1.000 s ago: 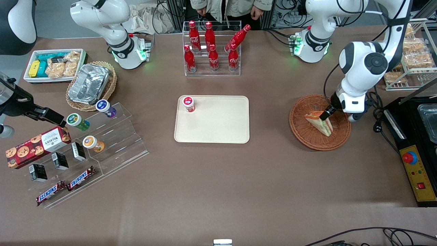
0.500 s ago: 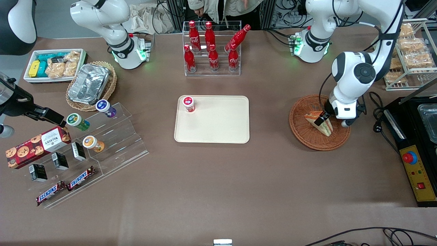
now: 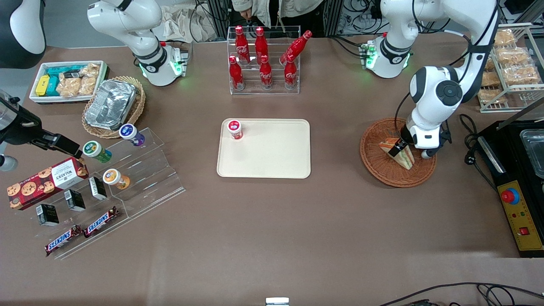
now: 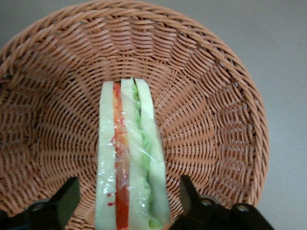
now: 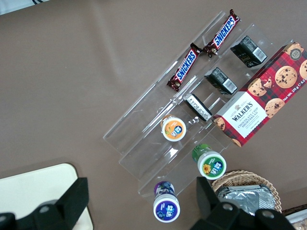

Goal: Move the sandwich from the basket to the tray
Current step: 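Close the left gripper on the sandwich and lift it, then carry the sandwich with the left gripper over the white tray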

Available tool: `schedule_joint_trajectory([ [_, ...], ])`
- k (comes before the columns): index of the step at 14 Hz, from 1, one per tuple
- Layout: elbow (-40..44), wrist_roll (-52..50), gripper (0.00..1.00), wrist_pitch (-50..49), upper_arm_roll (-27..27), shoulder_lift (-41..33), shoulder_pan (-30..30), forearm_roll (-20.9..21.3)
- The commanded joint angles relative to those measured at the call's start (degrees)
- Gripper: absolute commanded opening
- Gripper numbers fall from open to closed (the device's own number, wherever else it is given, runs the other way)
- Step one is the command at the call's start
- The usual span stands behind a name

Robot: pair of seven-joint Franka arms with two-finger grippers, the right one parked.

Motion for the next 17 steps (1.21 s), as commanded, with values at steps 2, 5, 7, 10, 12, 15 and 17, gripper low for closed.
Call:
schedule_joint_trajectory([
  [2, -0.4, -3.3, 0.30, 1.4, 0.1, -0.6, -0.8, 0.4],
  [5, 0.3, -3.4, 0.00, -3.1, 0.1, -3.5, -0.8, 0.6],
  [7, 1.0, -3.0, 0.00, -7.3, 0.1, -6.2, -0.8, 0.6],
  [10, 5.2, -2.9, 0.00, -18.6, -0.2, -10.6, -0.9, 1.1],
  [12, 11.0, -2.8, 0.00, -30.1, -1.0, -13.2, -1.0, 1.1],
  [15, 23.0, -3.4, 0.00, -47.5, -4.1, -13.8, -1.0, 1.0],
  [17, 26.8, -3.6, 0.00, -51.4, -5.8, -13.9, -1.0, 0.5],
])
